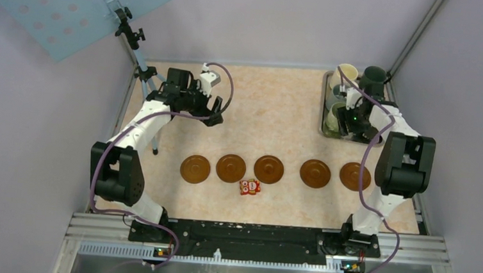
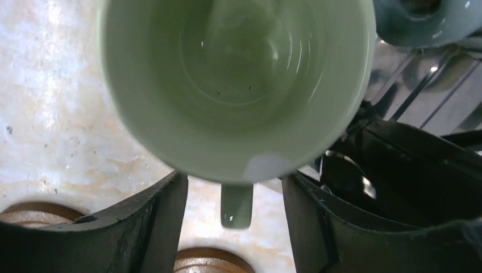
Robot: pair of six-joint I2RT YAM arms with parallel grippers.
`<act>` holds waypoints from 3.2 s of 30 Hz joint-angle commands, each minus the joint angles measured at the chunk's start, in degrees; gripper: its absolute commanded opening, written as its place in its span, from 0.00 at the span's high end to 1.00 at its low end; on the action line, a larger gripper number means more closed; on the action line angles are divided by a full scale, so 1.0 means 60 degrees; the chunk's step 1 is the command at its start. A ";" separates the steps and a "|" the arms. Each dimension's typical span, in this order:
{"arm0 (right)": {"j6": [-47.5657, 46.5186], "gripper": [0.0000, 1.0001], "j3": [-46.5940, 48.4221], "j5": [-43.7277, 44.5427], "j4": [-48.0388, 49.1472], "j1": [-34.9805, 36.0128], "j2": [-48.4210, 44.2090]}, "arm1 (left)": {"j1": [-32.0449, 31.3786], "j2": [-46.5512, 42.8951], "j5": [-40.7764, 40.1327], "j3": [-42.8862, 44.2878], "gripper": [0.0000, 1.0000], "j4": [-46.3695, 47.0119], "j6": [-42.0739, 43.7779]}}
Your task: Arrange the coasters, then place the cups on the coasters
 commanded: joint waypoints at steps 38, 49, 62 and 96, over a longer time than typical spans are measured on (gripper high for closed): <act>-0.0326 1.00 0.0472 -0.0994 0.1189 0.0183 -0.0031 | 0.0026 -0.0022 -0.0205 0.0262 0.01 0.0288 0.0335; -0.0440 1.00 0.0002 -0.1803 0.0735 -0.0014 -0.1824 | 0.0026 0.0289 0.0134 0.0483 0.01 0.0276 0.0238; -0.1327 1.00 -0.1381 -0.3662 -0.0022 -0.2187 -0.4103 | 0.0026 0.0569 0.0475 0.0783 0.01 0.0289 0.0193; -0.9008 1.00 -0.4175 -0.5765 -0.3213 -1.0451 -0.5192 | -0.0441 0.1018 0.0747 0.1630 0.01 -0.0437 0.0837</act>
